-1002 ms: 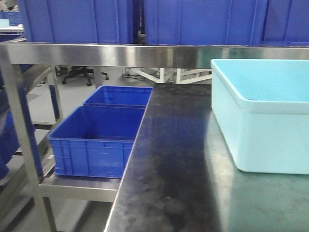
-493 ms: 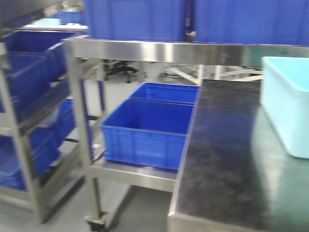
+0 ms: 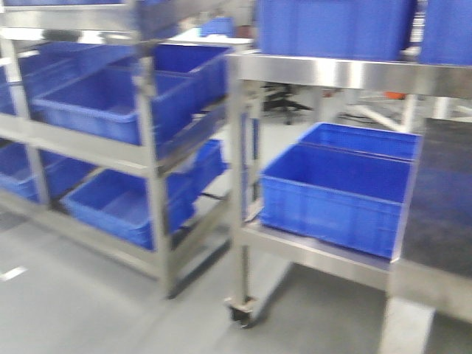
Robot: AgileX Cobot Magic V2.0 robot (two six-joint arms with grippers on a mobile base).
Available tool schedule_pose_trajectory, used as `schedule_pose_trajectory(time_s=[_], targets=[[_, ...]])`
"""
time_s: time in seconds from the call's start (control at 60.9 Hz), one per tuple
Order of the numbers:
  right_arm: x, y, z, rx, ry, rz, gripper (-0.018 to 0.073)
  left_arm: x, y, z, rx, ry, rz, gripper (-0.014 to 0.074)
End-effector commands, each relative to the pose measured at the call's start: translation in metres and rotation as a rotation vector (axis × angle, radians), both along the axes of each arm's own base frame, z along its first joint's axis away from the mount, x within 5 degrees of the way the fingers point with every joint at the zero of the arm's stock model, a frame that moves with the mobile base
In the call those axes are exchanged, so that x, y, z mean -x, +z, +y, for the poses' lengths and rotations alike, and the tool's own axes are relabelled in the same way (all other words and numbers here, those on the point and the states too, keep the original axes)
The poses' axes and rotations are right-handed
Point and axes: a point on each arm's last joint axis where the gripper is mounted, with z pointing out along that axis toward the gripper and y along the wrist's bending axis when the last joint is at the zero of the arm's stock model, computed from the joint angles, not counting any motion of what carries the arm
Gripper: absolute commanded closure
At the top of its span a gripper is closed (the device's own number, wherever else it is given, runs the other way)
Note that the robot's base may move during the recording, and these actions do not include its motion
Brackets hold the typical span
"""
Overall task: Pick red cube and place on left shelf
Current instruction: 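Drive the base away from the table holding the red cube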
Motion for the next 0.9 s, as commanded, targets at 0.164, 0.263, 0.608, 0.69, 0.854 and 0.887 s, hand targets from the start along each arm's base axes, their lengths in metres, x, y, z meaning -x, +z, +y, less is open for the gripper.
schedule_pose_trajectory(time_s=[0.164,0.263,0.608,0.69,0.854,0.887], targets=[[0.0036,0.0245,-0.0028,-0.068,0.0,-0.116,0.0504,0.0001,0.0004,-0.0001,0.005,-0.001,-0.077,0.0495],[0.0036,0.0245,-0.0028,-0.068,0.0,-0.116,0.0504,0.0001,0.0004,-0.0001,0.005,-0.001,-0.077,0.0495],[0.0036,0.0245,-0.0028,-0.068,0.0,-0.116,0.0504,0.0001,0.0004,-0.0001,0.005,-0.001,-0.077,0.0495],[0.0036,0.0245,-0.0028,-0.068,0.0,-0.116,0.0504,0.0001,0.0004,-0.0001,0.005,-0.001,-0.077,0.0495],[0.0036,0.0245,-0.0028,-0.068,0.0,-0.116,0.0504,0.0001,0.0004,-0.0001,0.005,-0.001,-0.077,0.0495],[0.0036,0.0245,-0.0028,-0.068,0.0,-0.116,0.0504,0.0001,0.0004,-0.0001,0.005,-0.001,-0.077,0.0495]])
